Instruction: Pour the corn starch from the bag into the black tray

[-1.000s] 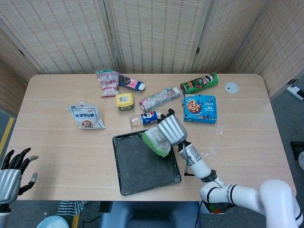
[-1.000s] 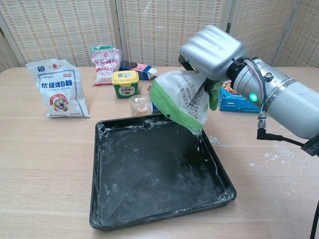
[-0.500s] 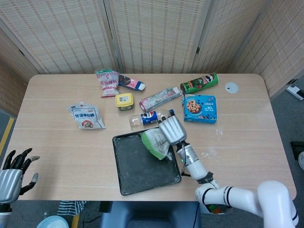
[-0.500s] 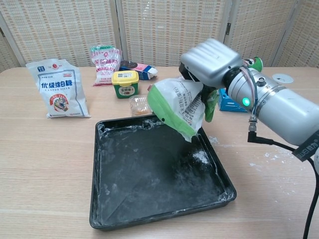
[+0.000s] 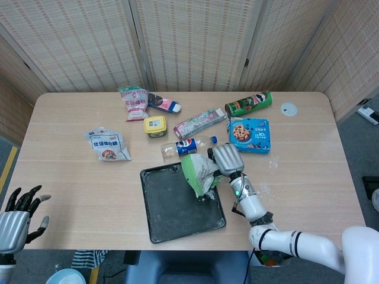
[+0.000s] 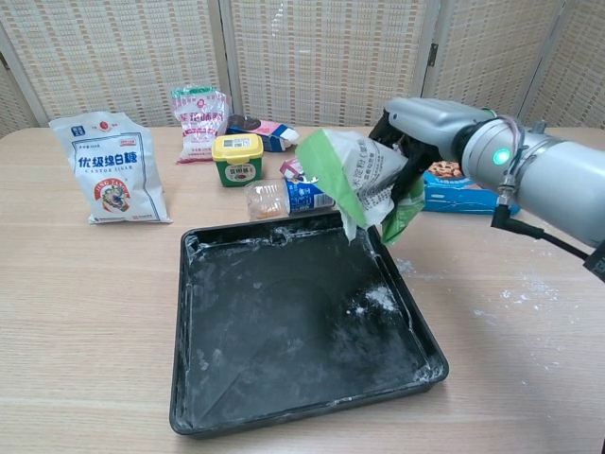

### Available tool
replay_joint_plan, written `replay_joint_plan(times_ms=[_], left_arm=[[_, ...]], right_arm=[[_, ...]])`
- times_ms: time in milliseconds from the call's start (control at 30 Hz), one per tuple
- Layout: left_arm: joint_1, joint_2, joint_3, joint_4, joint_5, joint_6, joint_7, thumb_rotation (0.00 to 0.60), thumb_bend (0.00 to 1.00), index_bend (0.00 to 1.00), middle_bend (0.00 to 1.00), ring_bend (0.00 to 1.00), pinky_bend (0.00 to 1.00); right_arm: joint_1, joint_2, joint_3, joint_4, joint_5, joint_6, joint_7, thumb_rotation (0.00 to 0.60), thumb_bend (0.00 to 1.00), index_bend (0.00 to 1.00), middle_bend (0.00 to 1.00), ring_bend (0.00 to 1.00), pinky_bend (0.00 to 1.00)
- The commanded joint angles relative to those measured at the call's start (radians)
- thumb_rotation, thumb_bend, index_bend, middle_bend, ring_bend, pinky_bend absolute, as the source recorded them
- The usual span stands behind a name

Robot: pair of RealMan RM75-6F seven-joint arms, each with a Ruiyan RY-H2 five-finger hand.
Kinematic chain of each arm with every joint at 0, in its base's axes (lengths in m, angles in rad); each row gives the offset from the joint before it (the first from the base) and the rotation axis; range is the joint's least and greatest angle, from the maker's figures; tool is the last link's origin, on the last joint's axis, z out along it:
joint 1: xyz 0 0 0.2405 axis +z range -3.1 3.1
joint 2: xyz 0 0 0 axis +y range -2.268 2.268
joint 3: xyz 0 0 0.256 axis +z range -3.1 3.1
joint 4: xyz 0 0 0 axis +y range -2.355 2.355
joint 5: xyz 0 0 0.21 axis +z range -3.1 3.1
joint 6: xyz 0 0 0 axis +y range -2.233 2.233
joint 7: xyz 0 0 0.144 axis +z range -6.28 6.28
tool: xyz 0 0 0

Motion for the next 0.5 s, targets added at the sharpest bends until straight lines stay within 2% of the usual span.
replay_joint_plan(times_ms=[33,167,367,500], left_arm=[[0.0,-0.001,0.001,-0.001,0.0,-0.002,0.002,0.6,0.46,0.29,0.15,0.2,0.03],[-0.003,-0.004,0.003,-0.01,0.004,-0.006,0.011,0.6,0.46,0.29,0.15,0.2,0.03],[-0.012,-0.003,0.005,-0.036,0.013,-0.016,0.04,0.6,0.46,0.29,0.15,0.21,0.02],[-0.017,0.001,0.007,-0.054,0.02,-0.021,0.06,0.6,0.46,0.29,0.15,0.21,0.02]], right_arm=[[-0.049,0.087,0.03,-0.055,0.059,-0.102,0.197,0.6,0.36,0.86,0.61,0.71,0.45],[-0.093,0.159,0.038,-0.04,0.041,-0.223,0.407,0.6,0.36,0.86,0.61,0.7,0.45],[-0.143,0.197,0.026,0.039,-0.116,-0.362,0.701,0.6,0.36,0.86,0.61,0.68,0.45],[-0.151,0.196,0.009,0.11,-0.248,-0.414,0.854,0.6,0.36,0.86,0.61,0.66,0.44]])
